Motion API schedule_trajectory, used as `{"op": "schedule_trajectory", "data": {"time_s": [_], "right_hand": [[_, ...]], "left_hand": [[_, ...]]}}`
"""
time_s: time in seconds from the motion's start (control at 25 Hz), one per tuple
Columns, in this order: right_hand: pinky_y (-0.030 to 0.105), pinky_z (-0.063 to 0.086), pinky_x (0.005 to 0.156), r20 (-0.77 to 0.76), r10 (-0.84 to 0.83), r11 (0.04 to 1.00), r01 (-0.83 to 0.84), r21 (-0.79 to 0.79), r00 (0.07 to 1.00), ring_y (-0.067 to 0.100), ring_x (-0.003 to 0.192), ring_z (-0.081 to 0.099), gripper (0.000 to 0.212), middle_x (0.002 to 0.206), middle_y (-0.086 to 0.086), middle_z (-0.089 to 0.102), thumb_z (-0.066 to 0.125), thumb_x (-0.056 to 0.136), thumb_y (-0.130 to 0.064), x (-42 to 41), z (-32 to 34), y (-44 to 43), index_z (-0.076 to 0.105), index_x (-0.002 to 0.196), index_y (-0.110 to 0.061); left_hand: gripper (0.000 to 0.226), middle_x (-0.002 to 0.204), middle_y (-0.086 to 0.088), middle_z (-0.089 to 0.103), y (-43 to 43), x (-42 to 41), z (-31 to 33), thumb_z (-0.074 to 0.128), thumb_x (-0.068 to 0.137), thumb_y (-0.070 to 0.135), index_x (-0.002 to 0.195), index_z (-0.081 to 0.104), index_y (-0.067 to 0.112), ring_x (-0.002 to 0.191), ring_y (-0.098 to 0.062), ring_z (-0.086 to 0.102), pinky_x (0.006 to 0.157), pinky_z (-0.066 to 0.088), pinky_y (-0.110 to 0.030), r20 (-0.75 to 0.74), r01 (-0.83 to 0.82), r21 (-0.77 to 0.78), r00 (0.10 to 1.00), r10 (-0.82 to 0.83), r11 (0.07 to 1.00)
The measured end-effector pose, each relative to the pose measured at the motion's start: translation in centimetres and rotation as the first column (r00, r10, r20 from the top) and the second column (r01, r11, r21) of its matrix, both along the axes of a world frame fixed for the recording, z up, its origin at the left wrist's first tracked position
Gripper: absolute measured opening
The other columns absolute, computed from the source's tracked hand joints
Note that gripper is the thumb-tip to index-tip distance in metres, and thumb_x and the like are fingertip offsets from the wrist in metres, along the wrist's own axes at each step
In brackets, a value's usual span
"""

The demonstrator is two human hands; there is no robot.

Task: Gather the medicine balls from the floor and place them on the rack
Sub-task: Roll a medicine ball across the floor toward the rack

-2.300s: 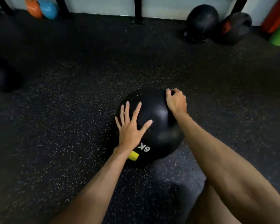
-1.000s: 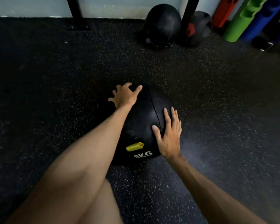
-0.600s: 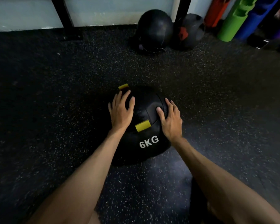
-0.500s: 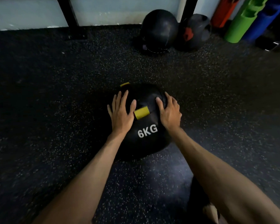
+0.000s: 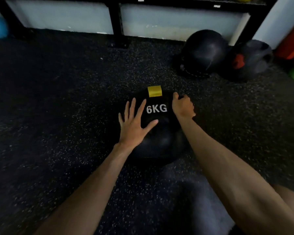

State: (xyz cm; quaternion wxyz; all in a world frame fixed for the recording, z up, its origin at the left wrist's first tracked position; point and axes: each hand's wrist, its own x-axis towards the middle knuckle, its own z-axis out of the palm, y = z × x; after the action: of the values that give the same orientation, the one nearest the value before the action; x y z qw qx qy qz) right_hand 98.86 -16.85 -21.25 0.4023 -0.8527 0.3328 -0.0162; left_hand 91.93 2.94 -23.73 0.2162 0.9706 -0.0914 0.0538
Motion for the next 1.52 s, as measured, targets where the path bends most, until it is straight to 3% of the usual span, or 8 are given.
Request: {"op": "schedule_trajectory", "data": {"time_s": [0.12,0.24,0.44,0.6,0.76,1.0,1.32,1.52], "right_hand": [[0.053,0.031,0.113,0.206,0.206,0.975,-0.184,-0.123,0.957,0.033,0.137,0.042,0.056,0.146,0.012,0.05,0.037,0.1,-0.053,-0.2,-1.1,-1.3,0.05,0.141,-0.017],[0.051,0.014,0.123,0.284,0.375,0.905,-0.283,-0.317,0.883,0.027,0.153,0.017,0.066,0.163,0.008,0.026,0.029,0.1,-0.062,-3.5,-3.5,-1.2,0.033,0.154,-0.025],[0.055,0.001,0.124,0.245,0.596,0.777,-0.474,-0.413,0.765,0.02,0.155,-0.01,0.081,0.169,0.003,-0.003,0.036,0.096,-0.07,-4.5,-5.0,-1.8,0.008,0.161,-0.03],[0.059,0.003,0.123,0.185,0.549,0.822,-0.485,-0.3,0.815,0.018,0.155,-0.007,0.076,0.169,0.0,0.001,0.034,0.096,-0.07,1.5,-3.6,-1.3,0.01,0.159,-0.035],[0.06,0.006,0.122,0.144,0.468,0.88,-0.445,-0.165,0.872,0.02,0.155,0.002,0.073,0.168,0.0,0.01,0.036,0.095,-0.07,9.3,-2.4,-3.0,0.017,0.158,-0.038],[0.055,0.022,0.119,0.145,0.156,0.988,-0.157,-0.007,0.977,0.027,0.148,0.027,0.067,0.159,0.004,0.034,0.036,0.096,-0.069,16.2,-3.1,-5.2,0.035,0.153,-0.035],[0.046,-0.001,0.124,0.27,0.08,0.988,-0.041,-0.149,0.959,0.014,0.154,-0.011,0.073,0.168,-0.006,-0.007,0.03,0.097,-0.067,13.1,-6.3,1.6,0.003,0.159,-0.039],[0.054,0.006,0.124,0.154,0.01,0.97,0.027,-0.241,0.988,0.016,0.155,-0.005,0.075,0.169,-0.005,-0.002,0.029,0.094,-0.073,19.4,-4.3,4.0,0.003,0.157,-0.044]], "left_hand": [[0.083,0.168,0.004,0.001,-2.3,4.2,2.0,0.041,0.084,0.082,0.154,0.009,0.053,0.154,-0.023,-0.004,0.118,0.01,-0.068,-0.175,-0.097,-0.027,0.98,0.091,0.995],[0.082,0.168,-0.001,0.002,-4.0,8.0,3.7,0.045,0.082,0.082,0.152,0.013,0.055,0.153,-0.033,-0.002,0.116,0.011,-0.07,-0.377,-0.328,-0.098,0.886,0.27,0.94],[0.068,0.165,-0.011,0.016,-6.1,11.3,4.5,0.036,0.095,0.068,0.155,0.024,0.039,0.151,-0.037,0.01,0.114,0.015,-0.072,-0.343,-0.554,-0.099,0.799,0.494,0.826],[0.074,0.168,-0.003,-0.002,-3.4,9.1,1.4,0.035,0.095,0.069,0.158,0.007,0.042,0.154,-0.026,-0.006,0.121,0.005,-0.062,-0.183,-0.299,-0.114,0.944,0.276,0.947],[0.092,0.167,0.0,-0.014,-2.7,12.8,0.5,0.04,0.084,0.08,0.156,-0.005,0.044,0.153,-0.023,-0.017,0.119,0.002,-0.065,-0.13,-0.081,-0.056,0.989,0.073,0.995],[0.088,0.168,-0.006,-0.003,-6.7,22.6,1.0,0.036,0.083,0.084,0.156,0.006,0.046,0.153,-0.032,-0.009,0.115,0.005,-0.073,-0.161,-0.08,0.007,0.984,0.08,0.997],[0.077,0.161,-0.015,0.023,-9.0,38.5,3.0,0.044,0.084,0.08,0.149,0.034,0.039,0.147,-0.042,0.014,0.11,0.01,-0.075,-0.349,-0.103,-0.035,0.933,0.085,0.994],[0.062,0.156,-0.01,0.037,-4.5,43.3,1.8,0.037,0.095,0.067,0.146,0.044,0.032,0.144,-0.033,0.028,0.114,0.021,-0.065,-0.228,0.054,-0.185,0.969,-0.097,0.981]]}}
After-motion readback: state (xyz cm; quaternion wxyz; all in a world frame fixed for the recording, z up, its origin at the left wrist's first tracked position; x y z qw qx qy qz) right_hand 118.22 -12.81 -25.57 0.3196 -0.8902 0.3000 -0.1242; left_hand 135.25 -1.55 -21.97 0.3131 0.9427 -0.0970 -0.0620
